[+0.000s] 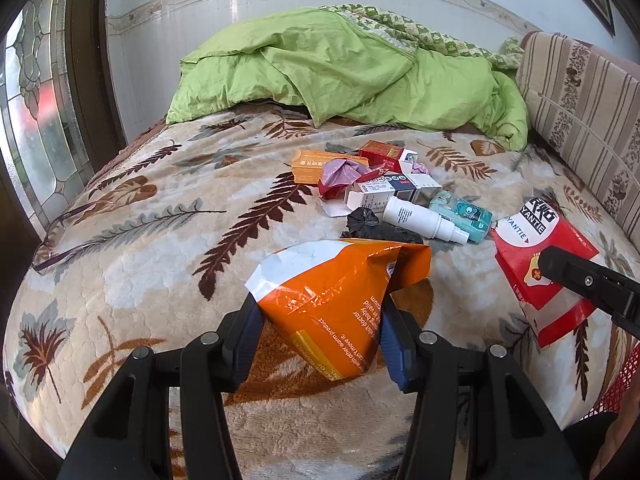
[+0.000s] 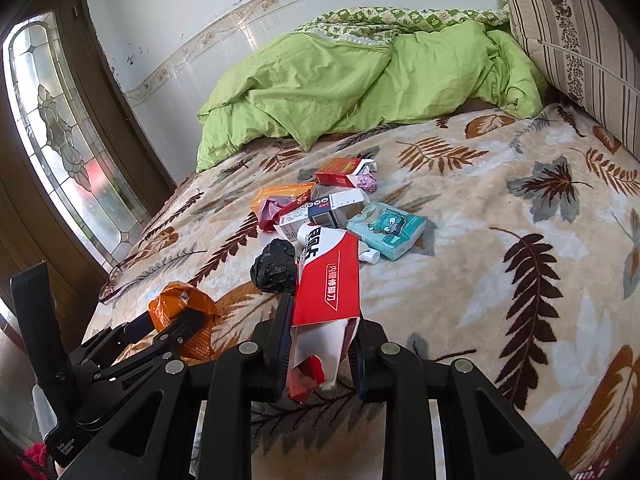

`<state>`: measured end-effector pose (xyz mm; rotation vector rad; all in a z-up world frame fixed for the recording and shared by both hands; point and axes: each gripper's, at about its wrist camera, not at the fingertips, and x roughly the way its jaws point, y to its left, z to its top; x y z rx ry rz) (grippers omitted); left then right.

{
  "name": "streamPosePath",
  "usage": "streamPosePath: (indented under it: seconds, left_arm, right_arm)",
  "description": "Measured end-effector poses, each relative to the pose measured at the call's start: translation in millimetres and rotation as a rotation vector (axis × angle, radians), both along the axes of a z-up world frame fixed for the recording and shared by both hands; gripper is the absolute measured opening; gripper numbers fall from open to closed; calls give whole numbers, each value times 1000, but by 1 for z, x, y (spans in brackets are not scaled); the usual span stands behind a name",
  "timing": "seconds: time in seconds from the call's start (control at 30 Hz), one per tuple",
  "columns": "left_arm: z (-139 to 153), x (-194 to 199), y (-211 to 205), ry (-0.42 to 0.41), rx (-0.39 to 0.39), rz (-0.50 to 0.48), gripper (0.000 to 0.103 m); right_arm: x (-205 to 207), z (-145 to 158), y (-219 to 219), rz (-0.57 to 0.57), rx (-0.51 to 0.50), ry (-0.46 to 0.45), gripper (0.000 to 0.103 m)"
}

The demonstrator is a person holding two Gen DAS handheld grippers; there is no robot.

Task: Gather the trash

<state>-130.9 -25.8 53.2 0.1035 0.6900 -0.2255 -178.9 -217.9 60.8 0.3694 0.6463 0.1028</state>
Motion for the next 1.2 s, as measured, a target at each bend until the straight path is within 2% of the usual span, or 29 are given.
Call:
streamPosePath:
  seconds: [0.7,1.2]
  left_arm:
    - [-4,-10,-14,2,2,-30,52]
    - [11,-30,-14,-32,37,-24,52]
  right_arm:
    - [-4,3,0,-18,21,-18,26]
    - [-27,16,3,-21,16,-65,26]
